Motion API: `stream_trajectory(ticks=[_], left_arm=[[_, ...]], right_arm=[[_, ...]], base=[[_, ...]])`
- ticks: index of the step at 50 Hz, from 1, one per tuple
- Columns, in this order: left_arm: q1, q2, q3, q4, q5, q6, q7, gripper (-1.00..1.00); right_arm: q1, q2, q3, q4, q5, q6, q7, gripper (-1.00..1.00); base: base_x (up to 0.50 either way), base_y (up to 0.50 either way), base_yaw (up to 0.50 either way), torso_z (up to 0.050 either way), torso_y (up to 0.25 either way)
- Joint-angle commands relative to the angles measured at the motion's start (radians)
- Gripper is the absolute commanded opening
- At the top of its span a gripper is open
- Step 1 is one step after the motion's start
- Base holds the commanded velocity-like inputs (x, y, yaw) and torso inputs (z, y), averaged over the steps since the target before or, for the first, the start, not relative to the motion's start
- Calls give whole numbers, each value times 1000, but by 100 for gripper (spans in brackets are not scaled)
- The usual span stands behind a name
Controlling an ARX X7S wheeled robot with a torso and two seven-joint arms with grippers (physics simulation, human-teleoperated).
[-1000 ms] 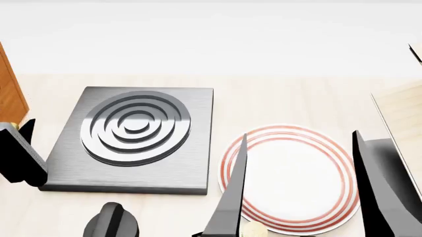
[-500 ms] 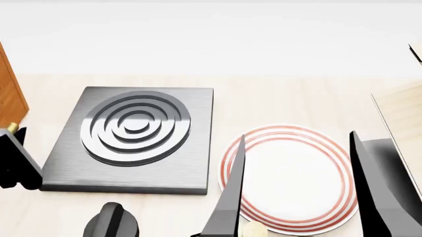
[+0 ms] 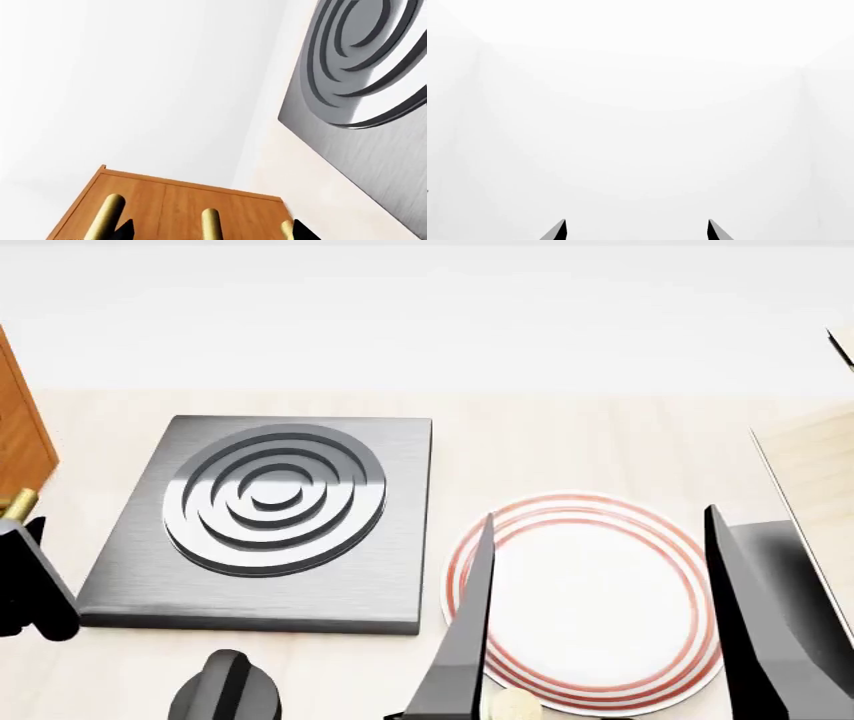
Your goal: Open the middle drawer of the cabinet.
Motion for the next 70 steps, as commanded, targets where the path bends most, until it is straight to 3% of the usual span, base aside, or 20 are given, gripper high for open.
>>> stream_trajectory(ticks=[1,70], left_arm=[[4,19,-3,-9,36,-10,38,100],[-28,82,28,-240,91,32,-19,100]], right_arm=[[-3,-20,21,-4,-18,-4,-23,100],[-4,-9,21,-3,4,0,-14,100]], base=[[0,0,0,0,0],[0,0,0,0,0]])
